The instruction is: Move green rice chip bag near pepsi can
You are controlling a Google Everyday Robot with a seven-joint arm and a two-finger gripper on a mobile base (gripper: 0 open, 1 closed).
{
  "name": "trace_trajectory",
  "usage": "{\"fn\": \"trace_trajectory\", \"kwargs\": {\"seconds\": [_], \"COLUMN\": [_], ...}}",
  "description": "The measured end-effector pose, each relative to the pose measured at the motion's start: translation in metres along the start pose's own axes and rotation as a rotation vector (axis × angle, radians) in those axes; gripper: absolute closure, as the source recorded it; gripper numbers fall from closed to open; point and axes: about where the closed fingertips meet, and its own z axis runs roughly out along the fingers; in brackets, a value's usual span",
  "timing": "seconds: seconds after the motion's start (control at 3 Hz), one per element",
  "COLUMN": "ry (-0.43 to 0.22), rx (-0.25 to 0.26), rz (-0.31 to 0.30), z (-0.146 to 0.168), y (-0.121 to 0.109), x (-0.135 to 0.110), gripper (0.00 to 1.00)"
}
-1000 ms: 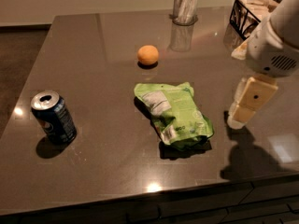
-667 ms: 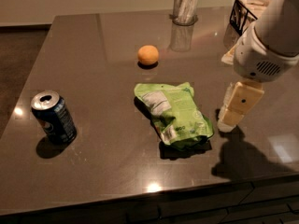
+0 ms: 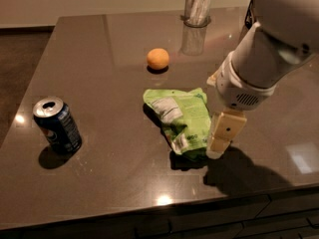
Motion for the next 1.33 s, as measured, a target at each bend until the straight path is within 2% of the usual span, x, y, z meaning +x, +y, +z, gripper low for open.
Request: {"fn": "trace_trajectory", "kwargs": {"seconds": [0.33,0.67,1.0,1.33], "ry": [0.016,0.028,0.009,-0.020], "rx": [-0.024,-0.020,-0.008,0.002], "rz": [-0.010,0.001,0.009,-0.012], "z": [0.030,0.038,0.033,0.022], "y": [0.000,0.000,0.001,0.003], "x": [0.000,0.000,-0.008,-0.027], "gripper": [0.02,0.23,0.46,0.69]}}
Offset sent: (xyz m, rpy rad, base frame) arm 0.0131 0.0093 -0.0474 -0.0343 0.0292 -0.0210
